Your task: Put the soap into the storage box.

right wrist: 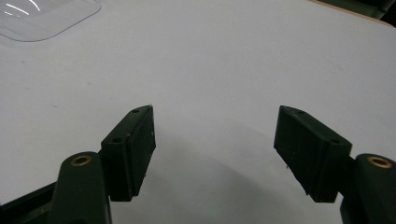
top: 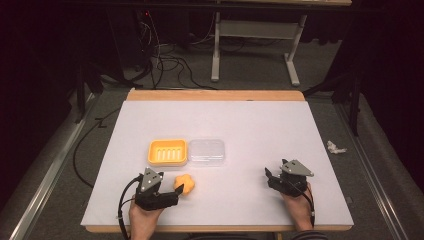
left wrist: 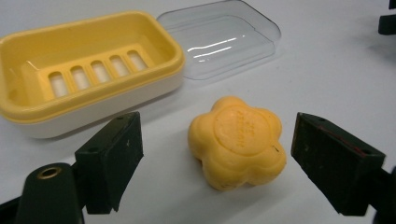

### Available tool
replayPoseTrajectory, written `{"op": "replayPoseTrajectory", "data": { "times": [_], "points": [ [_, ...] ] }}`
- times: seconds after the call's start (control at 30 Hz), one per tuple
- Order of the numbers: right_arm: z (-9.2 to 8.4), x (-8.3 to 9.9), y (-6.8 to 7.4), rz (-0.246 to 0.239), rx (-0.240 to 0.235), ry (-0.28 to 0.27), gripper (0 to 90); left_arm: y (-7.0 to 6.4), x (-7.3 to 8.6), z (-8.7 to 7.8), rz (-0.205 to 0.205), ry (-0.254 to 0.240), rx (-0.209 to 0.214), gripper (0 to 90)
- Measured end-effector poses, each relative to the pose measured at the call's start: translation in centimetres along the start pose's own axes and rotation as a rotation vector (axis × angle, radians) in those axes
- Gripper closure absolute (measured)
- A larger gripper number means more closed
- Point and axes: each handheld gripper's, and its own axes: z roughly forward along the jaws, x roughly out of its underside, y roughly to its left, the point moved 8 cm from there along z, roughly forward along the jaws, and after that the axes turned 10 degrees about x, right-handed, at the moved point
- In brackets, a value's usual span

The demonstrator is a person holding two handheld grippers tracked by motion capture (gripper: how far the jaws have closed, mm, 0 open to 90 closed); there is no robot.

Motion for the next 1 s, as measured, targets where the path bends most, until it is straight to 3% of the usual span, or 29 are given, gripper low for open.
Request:
{"op": "replayPoseTrajectory", "data": {
  "times": [0.4,0.9,1.0],
  "points": [
    [0.0,0.0,0.1,-0.005,0.001,-0.001,29.7,-0.7,2.1,1.7,0.041,0.088,-0.020,17.0],
    [0.0,0.0,0.1,-0.014,-0.001,-0.005,29.7,-0.1,3.9,3.2,0.070,0.170,-0.071,17.6],
    [0.0,0.0,0.1,-0.013,-0.003,-0.005,29.6,-0.2,4.2,3.6,0.093,0.183,-0.079,17.8]
  ]
}}
